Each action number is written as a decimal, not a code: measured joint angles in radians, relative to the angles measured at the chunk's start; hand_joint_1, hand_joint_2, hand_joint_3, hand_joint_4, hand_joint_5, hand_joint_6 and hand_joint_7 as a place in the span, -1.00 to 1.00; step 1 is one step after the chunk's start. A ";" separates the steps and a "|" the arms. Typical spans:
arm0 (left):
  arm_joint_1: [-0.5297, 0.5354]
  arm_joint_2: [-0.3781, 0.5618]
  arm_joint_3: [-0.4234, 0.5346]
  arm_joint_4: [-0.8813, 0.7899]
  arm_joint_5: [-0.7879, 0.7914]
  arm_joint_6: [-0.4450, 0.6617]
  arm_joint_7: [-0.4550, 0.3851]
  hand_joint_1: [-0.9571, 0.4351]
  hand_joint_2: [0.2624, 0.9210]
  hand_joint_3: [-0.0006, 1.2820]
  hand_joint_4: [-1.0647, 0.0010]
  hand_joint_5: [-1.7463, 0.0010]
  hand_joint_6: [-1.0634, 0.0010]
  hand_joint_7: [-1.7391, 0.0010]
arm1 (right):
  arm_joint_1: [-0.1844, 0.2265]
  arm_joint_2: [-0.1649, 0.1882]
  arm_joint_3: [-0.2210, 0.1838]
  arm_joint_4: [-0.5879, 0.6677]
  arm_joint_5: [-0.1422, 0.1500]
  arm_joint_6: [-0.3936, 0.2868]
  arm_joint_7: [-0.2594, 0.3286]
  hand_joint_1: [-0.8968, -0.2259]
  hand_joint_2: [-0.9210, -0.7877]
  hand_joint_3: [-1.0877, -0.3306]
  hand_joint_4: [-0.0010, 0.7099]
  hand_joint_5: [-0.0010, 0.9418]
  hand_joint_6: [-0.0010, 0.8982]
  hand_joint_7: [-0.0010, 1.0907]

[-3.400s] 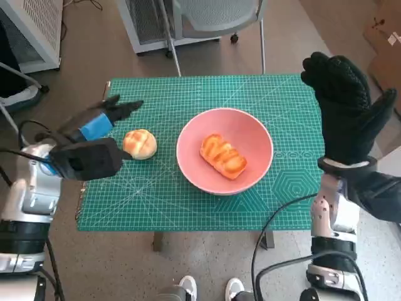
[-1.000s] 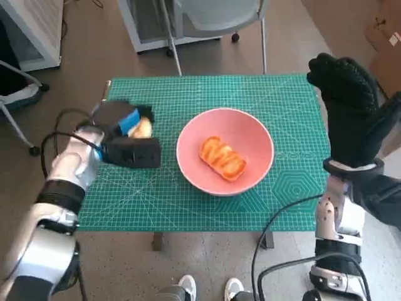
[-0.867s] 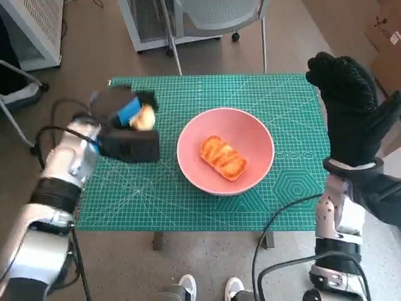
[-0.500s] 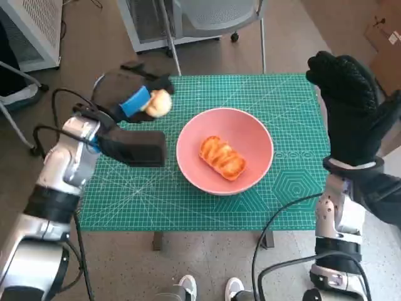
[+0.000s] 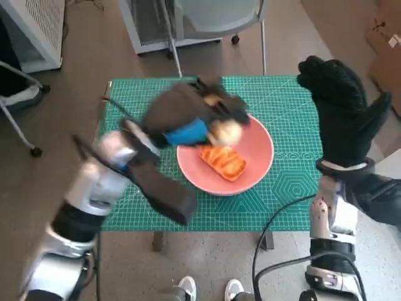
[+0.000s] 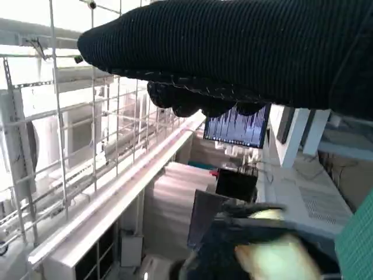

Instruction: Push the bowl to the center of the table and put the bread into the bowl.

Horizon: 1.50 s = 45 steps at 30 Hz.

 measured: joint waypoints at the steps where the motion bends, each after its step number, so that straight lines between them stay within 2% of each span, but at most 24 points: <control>1: -0.006 -0.007 -0.007 0.023 0.003 -0.006 -0.002 0.38 1.00 -0.91 -0.31 -0.26 -0.20 -0.38 | 0.001 -0.001 -0.001 -0.001 0.000 -0.001 0.000 -0.04 -1.00 0.33 0.16 -0.99 0.01 -0.99; 5: -0.037 -0.039 -0.034 0.139 0.031 -0.017 -0.003 0.38 1.00 -0.88 -0.21 -0.32 -0.22 -0.37 | 0.010 -0.009 -0.006 -0.010 0.002 -0.005 0.003 -0.03 -1.00 0.32 0.16 -0.99 0.00 -1.00; 7: -0.052 -0.056 -0.040 0.186 0.033 -0.008 -0.007 0.38 1.00 -0.78 -0.01 -0.42 -0.15 -0.44 | 0.013 -0.009 -0.008 -0.014 0.002 -0.006 0.002 -0.02 -1.00 0.32 0.18 -0.99 0.01 -1.00; 8: -0.056 -0.063 -0.041 0.206 0.033 0.001 -0.013 0.28 1.00 -0.75 0.08 -0.30 -0.10 -0.48 | 0.014 -0.009 -0.008 -0.016 0.001 -0.007 0.002 -0.02 -1.00 0.32 0.18 -0.98 0.01 -0.99; 9: -0.057 -0.070 -0.041 0.224 0.032 0.017 -0.024 0.13 1.00 -0.70 0.12 -0.03 -0.03 -0.54 | 0.015 -0.009 -0.008 -0.019 0.001 -0.007 0.002 -0.02 -1.00 0.32 0.19 -0.98 0.02 -0.99; 10: -0.057 -0.075 -0.041 0.237 0.032 0.028 -0.034 0.13 0.96 -0.71 0.20 0.12 0.10 -0.39 | 0.016 -0.009 -0.009 -0.021 0.002 -0.008 0.001 -0.02 -1.00 0.32 0.20 -0.98 0.02 -0.99; 12: -0.056 -0.083 -0.041 0.257 0.028 0.056 -0.059 0.11 0.96 -0.85 0.38 0.60 0.26 0.24 | 0.019 -0.009 -0.011 -0.028 0.002 -0.008 -0.003 -0.01 -1.00 0.32 0.21 -0.98 0.03 -0.99; 13: -0.055 -0.085 -0.041 0.262 0.023 0.069 -0.071 0.09 0.97 -0.90 0.44 0.74 0.29 0.45 | 0.020 -0.009 -0.012 -0.031 0.002 -0.008 -0.004 -0.01 -1.00 0.33 0.21 -0.98 0.03 -0.99; 14: -0.052 -0.087 -0.039 0.267 0.015 0.083 -0.087 0.06 0.98 -0.93 0.56 0.84 0.35 0.61 | 0.021 -0.009 -0.013 -0.033 0.002 -0.008 -0.005 0.00 -1.00 0.33 0.22 -0.98 0.03 -0.99; 17: -0.044 -0.091 -0.026 0.269 -0.018 0.116 -0.128 -0.04 0.97 -0.97 0.79 0.95 0.47 0.83 | 0.022 -0.008 -0.016 -0.036 0.002 -0.008 -0.008 0.00 -1.00 0.33 0.22 -0.98 0.03 -0.99; 23: -0.031 -0.106 0.016 0.267 -0.103 0.149 -0.180 -0.20 0.98 -0.99 0.97 0.99 0.58 0.95 | 0.022 -0.006 -0.015 -0.044 -0.006 -0.012 -0.025 0.00 -1.00 0.34 0.22 -0.99 0.02 -0.99; 32: -0.020 -0.111 0.065 0.264 -0.177 0.144 -0.182 -0.51 1.00 -0.92 1.00 1.00 0.65 0.98 | 0.022 -0.006 -0.014 -0.044 -0.005 -0.010 -0.027 0.00 -1.00 0.34 0.22 -0.99 0.02 -0.99; 45: 0.050 -0.114 0.208 0.204 -0.396 0.104 -0.214 -0.65 1.00 -0.70 0.98 0.99 0.60 0.96 | 0.008 -0.009 -0.003 -0.050 -0.003 0.012 -0.027 0.00 -1.00 0.34 0.24 -0.99 0.02 -0.99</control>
